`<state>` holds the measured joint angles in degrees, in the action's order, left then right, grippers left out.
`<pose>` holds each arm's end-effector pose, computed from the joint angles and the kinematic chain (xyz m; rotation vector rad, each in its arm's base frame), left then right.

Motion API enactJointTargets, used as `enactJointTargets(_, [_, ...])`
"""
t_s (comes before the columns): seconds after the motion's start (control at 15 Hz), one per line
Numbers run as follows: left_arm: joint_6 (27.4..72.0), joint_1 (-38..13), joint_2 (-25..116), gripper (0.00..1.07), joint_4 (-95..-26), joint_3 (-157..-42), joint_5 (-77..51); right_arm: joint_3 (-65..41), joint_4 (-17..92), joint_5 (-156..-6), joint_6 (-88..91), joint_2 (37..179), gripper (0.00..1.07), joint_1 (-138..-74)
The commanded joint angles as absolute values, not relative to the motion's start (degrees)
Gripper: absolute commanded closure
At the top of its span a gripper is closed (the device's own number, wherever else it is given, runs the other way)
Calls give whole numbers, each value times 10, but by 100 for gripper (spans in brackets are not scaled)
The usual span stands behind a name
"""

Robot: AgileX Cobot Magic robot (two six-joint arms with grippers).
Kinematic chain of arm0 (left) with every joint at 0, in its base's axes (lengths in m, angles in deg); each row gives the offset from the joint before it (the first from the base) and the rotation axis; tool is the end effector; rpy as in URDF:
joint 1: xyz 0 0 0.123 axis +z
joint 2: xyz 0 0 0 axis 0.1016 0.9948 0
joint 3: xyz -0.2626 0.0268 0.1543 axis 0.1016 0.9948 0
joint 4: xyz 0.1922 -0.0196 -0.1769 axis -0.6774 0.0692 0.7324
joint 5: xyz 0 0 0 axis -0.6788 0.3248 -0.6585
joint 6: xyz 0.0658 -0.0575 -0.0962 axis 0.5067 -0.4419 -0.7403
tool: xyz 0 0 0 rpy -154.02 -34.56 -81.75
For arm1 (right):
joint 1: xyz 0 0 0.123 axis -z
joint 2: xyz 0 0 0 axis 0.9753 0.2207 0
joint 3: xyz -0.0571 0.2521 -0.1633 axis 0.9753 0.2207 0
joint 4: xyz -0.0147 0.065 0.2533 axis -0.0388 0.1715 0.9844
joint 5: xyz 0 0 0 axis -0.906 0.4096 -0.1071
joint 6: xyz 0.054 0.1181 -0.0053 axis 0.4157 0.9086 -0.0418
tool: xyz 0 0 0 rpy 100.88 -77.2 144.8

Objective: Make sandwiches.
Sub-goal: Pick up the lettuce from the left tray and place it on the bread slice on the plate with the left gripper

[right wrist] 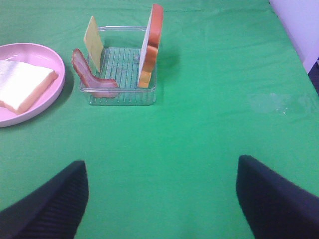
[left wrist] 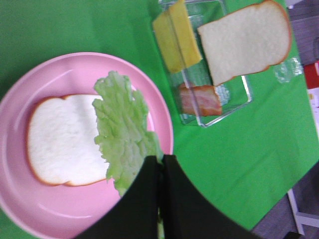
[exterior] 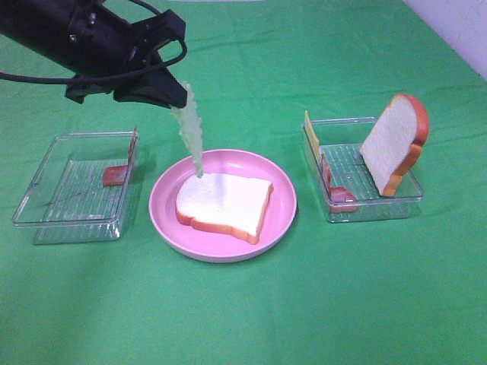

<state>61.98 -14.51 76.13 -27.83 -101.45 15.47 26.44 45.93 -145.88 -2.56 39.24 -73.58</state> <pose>0.3632 -0.1991 0.2501 0.1393 2.5370 -0.9209 0.0159 0.0157 0.2668 -0.1035 2.0324 0.0370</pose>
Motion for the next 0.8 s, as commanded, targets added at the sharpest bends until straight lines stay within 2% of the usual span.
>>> enactJointTargets(0.07, [727, -163, 797, 107, -150, -1016, 147, 266, 458, -1453, -25, 383, 30, -732])
enactJointTargets(0.2, [795, -187, 837, 107, -75, -1016, 144, 266, 458, -1453, -25, 383, 30, -732])
enactJointTargets(0.27, [813, -199, 856, 107, -51, -1016, 141, 266, 458, -1453, -25, 383, 30, -732])
enactJointTargets(0.4, [816, -205, 892, 107, -45, -1016, 138, 266, 458, -1453, -25, 383, 30, -732])
enactJointTargets(0.47, [832, -202, 914, 107, -85, -1016, 124, 266, 458, -1453, -25, 383, 30, -732])
enactJointTargets(0.8, [821, -202, 915, 107, -202, -1016, 60, 266, 458, -1453, -25, 383, 30, -732])
